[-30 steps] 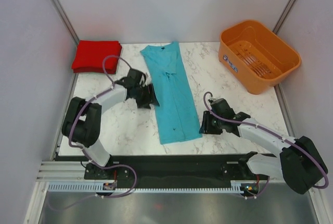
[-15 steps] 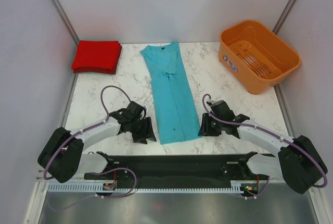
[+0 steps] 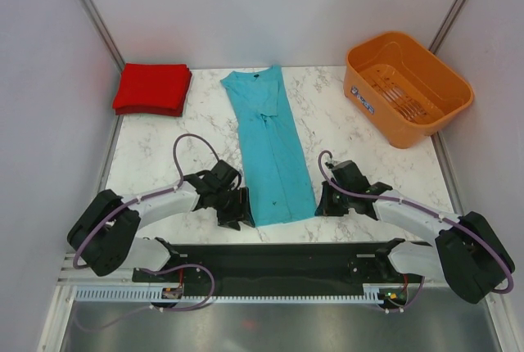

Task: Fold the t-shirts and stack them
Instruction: Fold the tshirt

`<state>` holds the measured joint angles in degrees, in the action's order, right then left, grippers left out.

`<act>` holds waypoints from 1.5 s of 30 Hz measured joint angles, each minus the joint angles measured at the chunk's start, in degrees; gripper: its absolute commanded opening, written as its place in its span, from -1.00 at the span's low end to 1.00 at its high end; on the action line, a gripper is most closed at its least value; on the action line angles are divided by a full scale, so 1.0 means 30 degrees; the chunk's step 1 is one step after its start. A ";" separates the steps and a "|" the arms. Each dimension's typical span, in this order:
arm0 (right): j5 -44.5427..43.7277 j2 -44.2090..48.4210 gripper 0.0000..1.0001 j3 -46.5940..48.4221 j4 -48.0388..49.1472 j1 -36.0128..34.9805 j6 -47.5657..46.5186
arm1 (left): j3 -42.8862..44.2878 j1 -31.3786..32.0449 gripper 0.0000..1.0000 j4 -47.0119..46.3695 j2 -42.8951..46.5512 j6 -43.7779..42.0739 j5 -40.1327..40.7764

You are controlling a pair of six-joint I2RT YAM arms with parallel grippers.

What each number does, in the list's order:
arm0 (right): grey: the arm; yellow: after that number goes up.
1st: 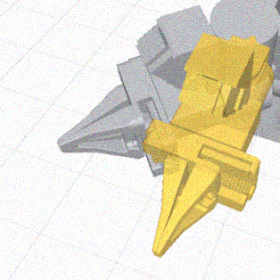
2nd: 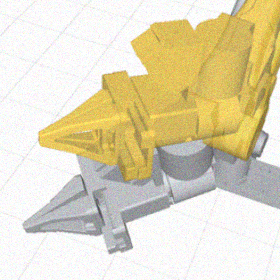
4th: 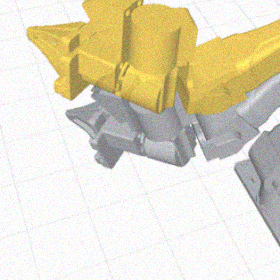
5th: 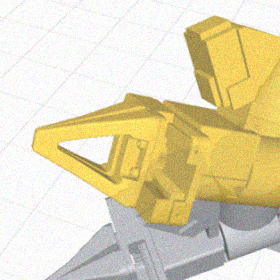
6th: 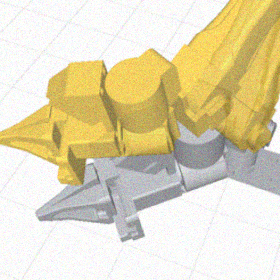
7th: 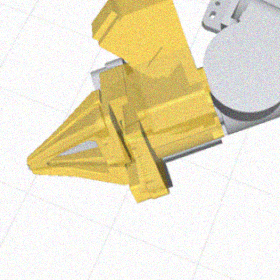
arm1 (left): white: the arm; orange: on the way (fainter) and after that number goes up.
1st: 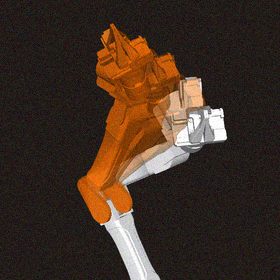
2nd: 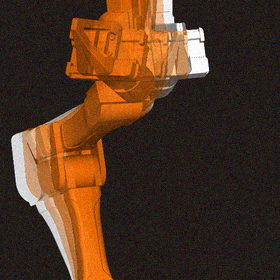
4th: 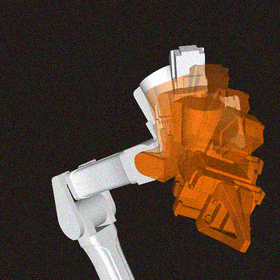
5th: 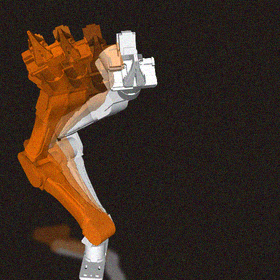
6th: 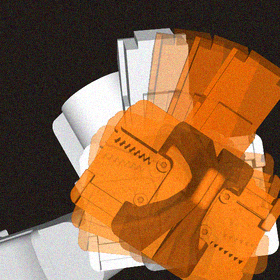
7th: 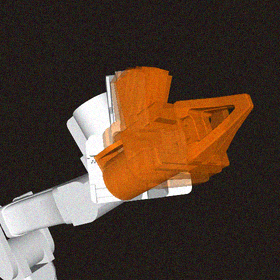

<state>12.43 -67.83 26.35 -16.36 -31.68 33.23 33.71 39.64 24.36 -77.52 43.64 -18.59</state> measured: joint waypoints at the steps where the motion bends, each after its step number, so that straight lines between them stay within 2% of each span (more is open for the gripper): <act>1: 0.0007 0.0000 -0.98 -0.0029 0.0036 0.0000 0.0007 | 0.0058 0.0029 0.21 -0.0007 -0.0102 0.0022 -0.0044; 15: 0.0299 0.0408 -1.00 -0.0801 0.0874 0.0000 0.0554 | 0.0831 0.0590 0.21 -0.0095 -0.1319 0.0160 -0.0561; 29: 0.0787 0.2076 -1.00 -0.1617 0.1078 -0.0044 0.1472 | 0.1260 0.0670 0.21 -0.0175 -0.2055 0.0306 -0.1268; 40: 0.0554 0.2783 -1.00 -0.2448 0.1625 -0.1916 0.3330 | 0.0933 0.0794 0.21 -0.0495 -0.1523 0.0306 -0.1086; 45: 0.0350 0.2929 -1.00 -0.2455 0.1763 -0.2084 0.3832 | 0.0918 0.0947 0.21 -0.0117 -0.0845 0.0299 -0.0117</act>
<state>13.47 -59.05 18.98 -11.07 -37.93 44.73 36.47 42.48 24.01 -80.05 44.53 -18.94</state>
